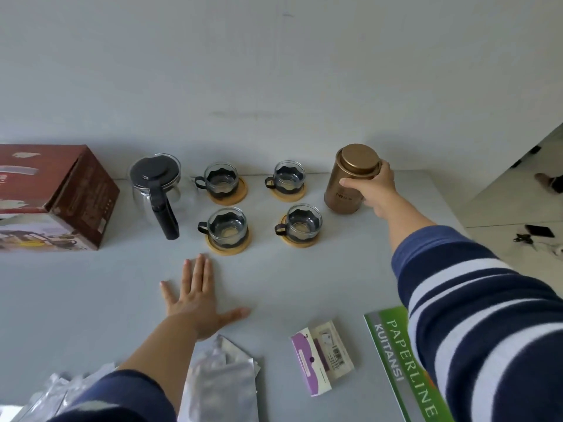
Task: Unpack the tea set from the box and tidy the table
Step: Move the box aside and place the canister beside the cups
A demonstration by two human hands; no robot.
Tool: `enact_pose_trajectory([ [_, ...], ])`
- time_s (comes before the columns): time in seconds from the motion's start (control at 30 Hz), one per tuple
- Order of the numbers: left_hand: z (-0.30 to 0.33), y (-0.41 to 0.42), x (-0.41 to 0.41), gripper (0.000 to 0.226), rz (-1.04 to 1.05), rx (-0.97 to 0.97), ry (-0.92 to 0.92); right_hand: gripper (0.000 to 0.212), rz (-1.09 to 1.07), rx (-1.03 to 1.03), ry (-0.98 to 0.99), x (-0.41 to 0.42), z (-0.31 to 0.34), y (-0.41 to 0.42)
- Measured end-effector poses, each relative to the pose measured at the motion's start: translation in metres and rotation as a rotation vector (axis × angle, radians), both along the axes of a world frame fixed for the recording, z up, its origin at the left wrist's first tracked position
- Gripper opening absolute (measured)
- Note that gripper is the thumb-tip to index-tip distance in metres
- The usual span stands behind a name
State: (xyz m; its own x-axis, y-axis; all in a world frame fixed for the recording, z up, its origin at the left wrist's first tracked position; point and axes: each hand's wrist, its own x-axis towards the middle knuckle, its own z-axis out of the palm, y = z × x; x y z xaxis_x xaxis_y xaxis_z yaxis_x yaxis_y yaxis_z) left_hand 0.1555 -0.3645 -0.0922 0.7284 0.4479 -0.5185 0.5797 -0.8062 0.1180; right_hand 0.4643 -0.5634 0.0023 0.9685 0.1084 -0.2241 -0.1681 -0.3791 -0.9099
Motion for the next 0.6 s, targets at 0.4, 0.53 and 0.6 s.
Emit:
enact_pose_trajectory([
  [0.4,0.001,0.001,-0.002,0.136,-0.008,0.012,-0.046,0.121,0.024,-0.128,0.144,0.015,0.006,0.021],
  [0.53,-0.002,0.001,-0.001,0.142,-0.016,0.033,-0.045,0.122,0.059,-0.298,0.134,-0.001,0.006,0.019],
  [0.6,-0.002,0.001,0.0,0.138,-0.017,0.035,-0.038,0.126,0.118,-0.374,0.103,-0.022,0.01,0.018],
])
